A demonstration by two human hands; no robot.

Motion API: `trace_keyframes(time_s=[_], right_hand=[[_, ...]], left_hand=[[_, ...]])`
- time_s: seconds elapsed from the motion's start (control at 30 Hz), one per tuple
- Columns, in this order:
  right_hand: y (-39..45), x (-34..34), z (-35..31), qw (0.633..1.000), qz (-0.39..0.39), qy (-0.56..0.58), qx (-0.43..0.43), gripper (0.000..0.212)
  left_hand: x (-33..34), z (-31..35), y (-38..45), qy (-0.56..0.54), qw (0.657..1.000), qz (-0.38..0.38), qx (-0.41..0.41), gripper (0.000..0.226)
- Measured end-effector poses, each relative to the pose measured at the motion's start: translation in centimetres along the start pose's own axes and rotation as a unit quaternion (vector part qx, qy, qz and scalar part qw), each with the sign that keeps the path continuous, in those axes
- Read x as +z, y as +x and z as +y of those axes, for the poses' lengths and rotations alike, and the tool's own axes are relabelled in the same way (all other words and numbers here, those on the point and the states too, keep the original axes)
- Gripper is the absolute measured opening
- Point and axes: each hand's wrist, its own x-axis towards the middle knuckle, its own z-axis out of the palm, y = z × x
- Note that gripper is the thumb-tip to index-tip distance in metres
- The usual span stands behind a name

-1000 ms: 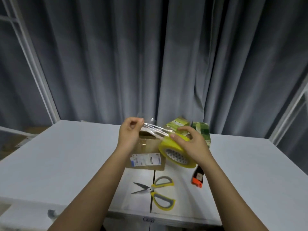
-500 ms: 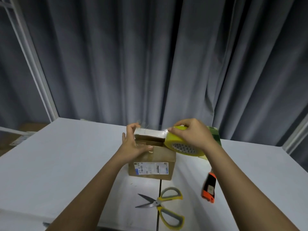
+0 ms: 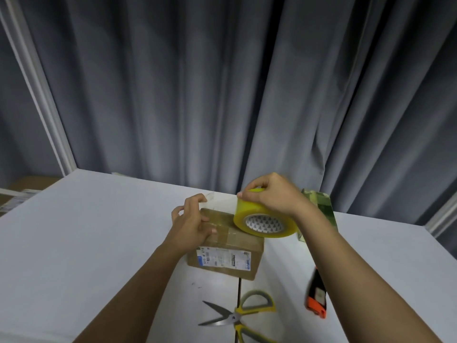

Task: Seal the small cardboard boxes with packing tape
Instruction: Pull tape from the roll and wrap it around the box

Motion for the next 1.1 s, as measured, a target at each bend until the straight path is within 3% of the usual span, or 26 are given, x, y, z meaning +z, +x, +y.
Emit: trace_keyframes(time_s=[0.23,0.37,0.5,0.63,0.73,0.8,0.87,0.97,1.1], right_hand=[[1.1,1.5,0.6,1.000,-0.006,-0.020,0.017,0.038],[1.6,1.9,0.1,0.996,0.010,-0.086,0.021,0.046],[1.5,2.3,-0.4,0.992,0.025,-0.123,0.008,0.038],[1.1,2.2,-0.2,0.996,0.071,-0.003,-0.045,0.019],[0.2,2.5,0.8,0.986,0.132,0.083,-0.067,0.010],[-0.7,3.3,1.5,0.975,0.189,0.118,-0.020,0.027],[-1.4,3.9,1.6,0.965,0.209,0.153,0.033,0.040],[-1.8,4.3,1.7,0.969,0.171,0.170,0.055,0.038],[-1.6,4.0,2.5,0.956,0.181,0.223,0.068,0.030]], left_hand=[[0.3,-0.4,-0.4,-0.095,0.995,0.029,-0.028,0.081],[-0.8,-0.4,-0.4,-0.216,0.975,-0.042,-0.033,0.088],[-1.4,1.0,-0.8,-0.307,0.947,-0.032,-0.094,0.051],[-0.2,0.9,-0.4,-0.344,0.929,0.043,-0.131,0.009],[0.1,0.5,-0.4,-0.371,0.915,0.061,-0.144,0.004],[0.1,0.3,-0.5,-0.393,0.905,0.059,-0.154,0.004],[0.2,0.3,-0.6,-0.399,0.903,0.057,-0.148,0.003],[0.4,0.4,-0.9,-0.379,0.911,0.074,-0.147,0.005],[1.6,0.7,-0.9,-0.224,0.961,0.121,-0.110,0.007]])
